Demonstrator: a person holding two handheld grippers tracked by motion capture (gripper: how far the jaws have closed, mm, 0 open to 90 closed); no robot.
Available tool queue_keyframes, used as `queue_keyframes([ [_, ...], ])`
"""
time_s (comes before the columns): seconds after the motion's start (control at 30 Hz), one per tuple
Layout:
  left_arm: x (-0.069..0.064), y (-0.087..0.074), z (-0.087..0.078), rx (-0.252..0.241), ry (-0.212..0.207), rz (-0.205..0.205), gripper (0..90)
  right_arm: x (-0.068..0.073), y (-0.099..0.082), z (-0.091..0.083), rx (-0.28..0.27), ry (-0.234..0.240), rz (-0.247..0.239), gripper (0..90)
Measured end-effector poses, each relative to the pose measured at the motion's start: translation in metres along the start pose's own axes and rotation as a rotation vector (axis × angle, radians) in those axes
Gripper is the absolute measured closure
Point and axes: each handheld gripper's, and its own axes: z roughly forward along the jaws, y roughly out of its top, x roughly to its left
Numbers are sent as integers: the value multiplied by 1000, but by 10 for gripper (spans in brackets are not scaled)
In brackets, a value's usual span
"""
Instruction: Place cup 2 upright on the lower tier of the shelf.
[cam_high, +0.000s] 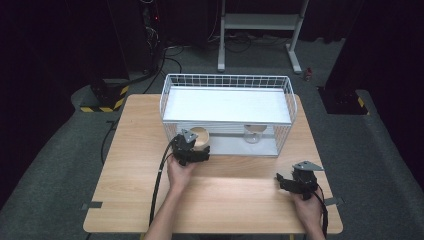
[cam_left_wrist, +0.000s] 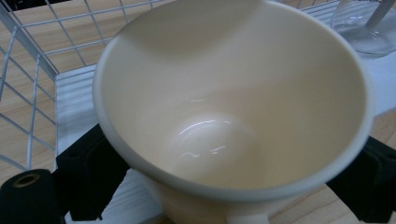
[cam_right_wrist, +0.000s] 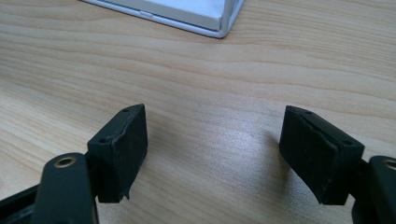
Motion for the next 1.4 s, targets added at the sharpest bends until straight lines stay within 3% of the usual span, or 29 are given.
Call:
queue_keyframes([
  [0.33, -1, 1, 0, 8, 1, -9, 91, 0, 0, 0, 0, -1, 0, 239],
  [0.77, -2, -3, -4, 45, 7, 10, 72, 0, 0, 0, 0, 0, 0, 239],
  [0.9, -3, -10, -8, 37, 19, 13, 112, 0, 0, 0, 0, -1, 0, 239],
  [1.03, -3, -14, -13, 19, 12, -13, 141, 0, 0, 0, 0, 0, 0, 239],
  [1.3, -7, -22, -17, 21, 42, 12, 190, 0, 0, 0, 0, 0, 0, 239],
  [1.4, -8, -22, -15, 16, 48, 1, 195, 0, 0, 0, 0, -1, 2, 239],
])
